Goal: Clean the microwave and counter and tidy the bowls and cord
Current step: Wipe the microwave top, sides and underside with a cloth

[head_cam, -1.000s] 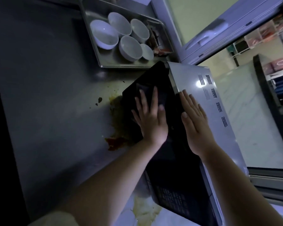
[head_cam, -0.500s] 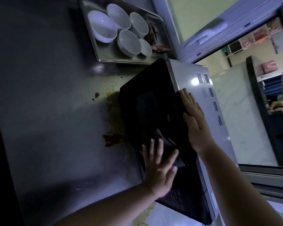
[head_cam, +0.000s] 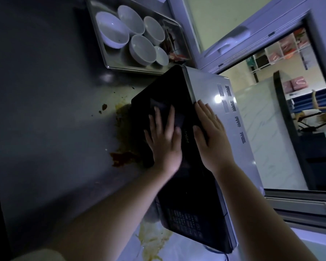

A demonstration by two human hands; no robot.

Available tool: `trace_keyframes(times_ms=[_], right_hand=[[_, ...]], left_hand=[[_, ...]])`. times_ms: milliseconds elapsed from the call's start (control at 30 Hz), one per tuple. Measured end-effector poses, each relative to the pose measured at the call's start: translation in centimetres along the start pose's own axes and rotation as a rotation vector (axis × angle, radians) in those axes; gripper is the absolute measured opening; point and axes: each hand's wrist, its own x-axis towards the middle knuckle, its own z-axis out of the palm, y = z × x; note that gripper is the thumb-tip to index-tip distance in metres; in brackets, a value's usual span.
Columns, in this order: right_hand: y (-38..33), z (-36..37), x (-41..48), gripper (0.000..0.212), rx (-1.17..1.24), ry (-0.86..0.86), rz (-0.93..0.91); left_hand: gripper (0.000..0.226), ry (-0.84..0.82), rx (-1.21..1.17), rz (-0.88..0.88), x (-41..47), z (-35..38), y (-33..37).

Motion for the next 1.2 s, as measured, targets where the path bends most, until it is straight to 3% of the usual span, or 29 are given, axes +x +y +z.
trace_keyframes(times_ms=[133, 200, 300, 433, 567, 1000, 1200], right_hand=[[-0.2, -0.1, -0.4, 0.047, 0.079, 0.092, -0.028], [-0.2, 0.0, -0.5, 0.047, 0.077, 0.091, -0.043], [0.1, 0.1, -0.3, 0.047, 0.06, 0.072, -0.075], [0.1, 0.1, -0.1, 0.047, 0.072, 0.068, -0.066], [0.0, 0.0, -0.1, 0.046, 0.083, 0.068, -0.038], [-0.1, -0.2, 0.0, 0.046, 0.144, 0.074, -0.027], [0.1, 0.0, 0.0, 0.045, 0.157, 0.083, -0.033]], left_hand=[[0.049, -0.118, 0.013, 0.032, -11.2, 1.1, -1.6], [0.049, -0.133, 0.017, 0.055, -11.9, 1.2, -1.9], [0.052, -0.055, 0.064, 0.052, -6.1, 0.4, -0.7], [0.053, 0.037, 0.062, -0.078, 4.9, -1.0, 2.1], [0.051, 0.052, 0.019, -0.039, 9.1, -1.7, 2.5], [0.051, -0.105, 0.091, 0.101, -12.3, 1.1, -2.7], [0.052, -0.007, 0.069, 0.065, -6.4, 0.7, -1.7]])
